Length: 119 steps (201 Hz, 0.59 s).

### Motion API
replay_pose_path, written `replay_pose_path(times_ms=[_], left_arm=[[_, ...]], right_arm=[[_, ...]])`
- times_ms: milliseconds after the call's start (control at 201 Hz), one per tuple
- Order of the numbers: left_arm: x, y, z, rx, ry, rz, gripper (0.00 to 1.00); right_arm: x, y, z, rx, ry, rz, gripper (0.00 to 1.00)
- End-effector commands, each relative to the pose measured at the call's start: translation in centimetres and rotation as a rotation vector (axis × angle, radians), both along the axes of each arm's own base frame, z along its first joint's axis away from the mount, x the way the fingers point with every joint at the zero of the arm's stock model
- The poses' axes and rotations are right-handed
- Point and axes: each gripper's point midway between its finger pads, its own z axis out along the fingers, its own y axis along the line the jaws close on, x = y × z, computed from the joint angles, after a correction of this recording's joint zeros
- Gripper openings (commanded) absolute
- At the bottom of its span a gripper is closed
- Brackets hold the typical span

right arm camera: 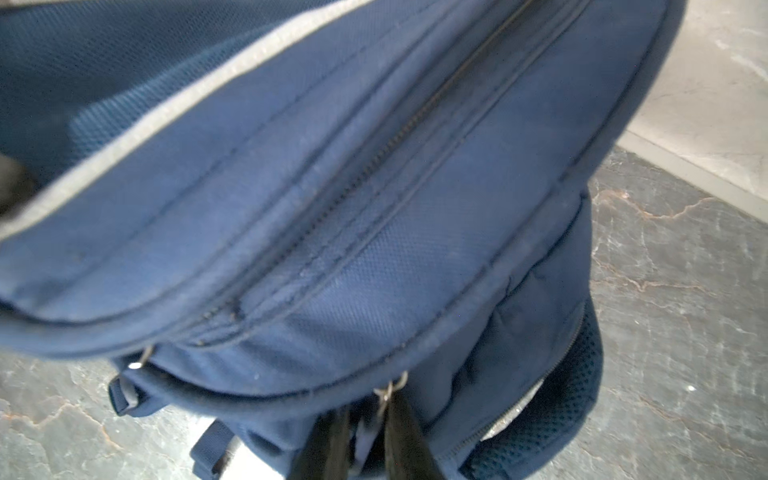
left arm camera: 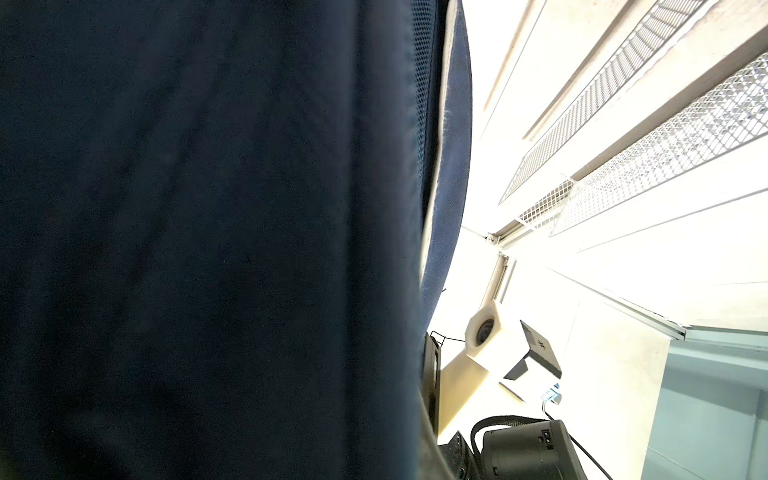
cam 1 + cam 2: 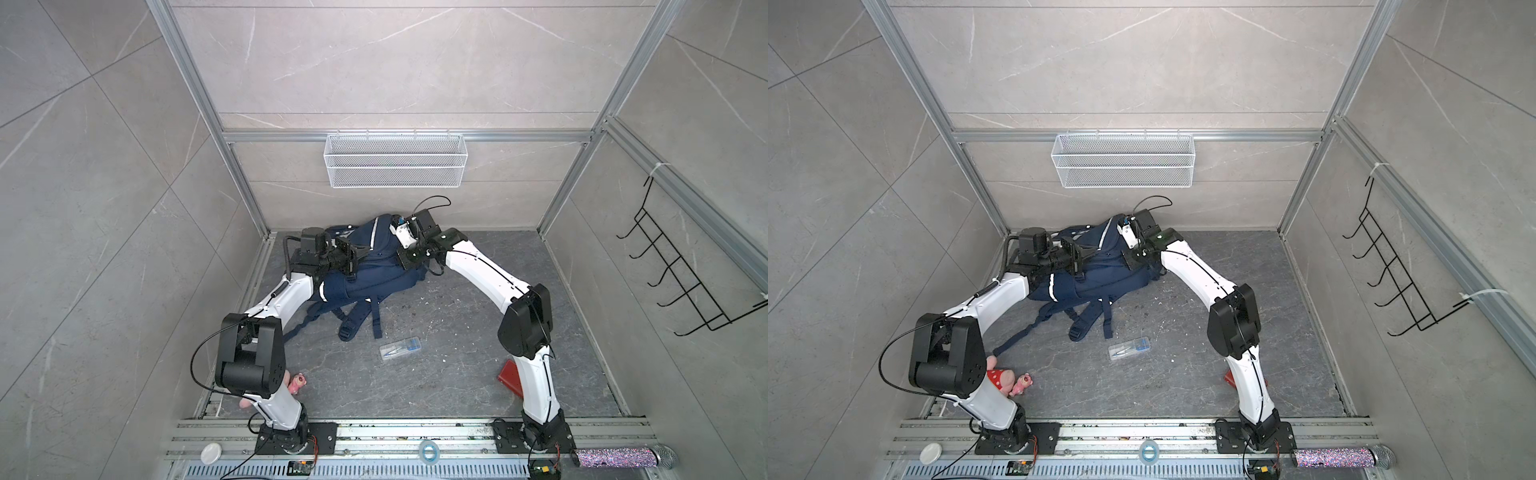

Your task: Pack the student bag

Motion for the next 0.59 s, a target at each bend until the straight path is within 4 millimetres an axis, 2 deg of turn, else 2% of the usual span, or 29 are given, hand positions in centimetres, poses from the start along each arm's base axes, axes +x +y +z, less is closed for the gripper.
replay_pose_path(times_ms=[0, 219, 364, 433, 588], left_arm=[[-1.7, -0.5, 11.3, -0.045, -0.386, -0.094, 0.00], [-1.8, -0.4, 10.7, -0.027, -0.384, -0.101, 0.00], [-2.2, -0.4, 10.4, 0.008, -0.391, -0.124, 0.00], [-2.7, 0.0, 9.6, 0.060, -0.379, -0.132, 0.00], [-3.9, 1.0, 7.8, 0.189, -0.354, -0.156, 0.00]], right_arm=[[-0.6, -1.5, 0.6, -0.047, -0.018, 0.010, 0.15], [0.0, -2.0, 1.3, -0.021, -0.030, -0.005, 0.00], [0.5, -2.2, 1.6, -0.011, -0.028, -0.021, 0.00], [0.7, -2.4, 1.7, -0.004, -0.025, -0.029, 0.00], [1.3, -4.2, 1.5, 0.016, 0.007, -0.085, 0.00]])
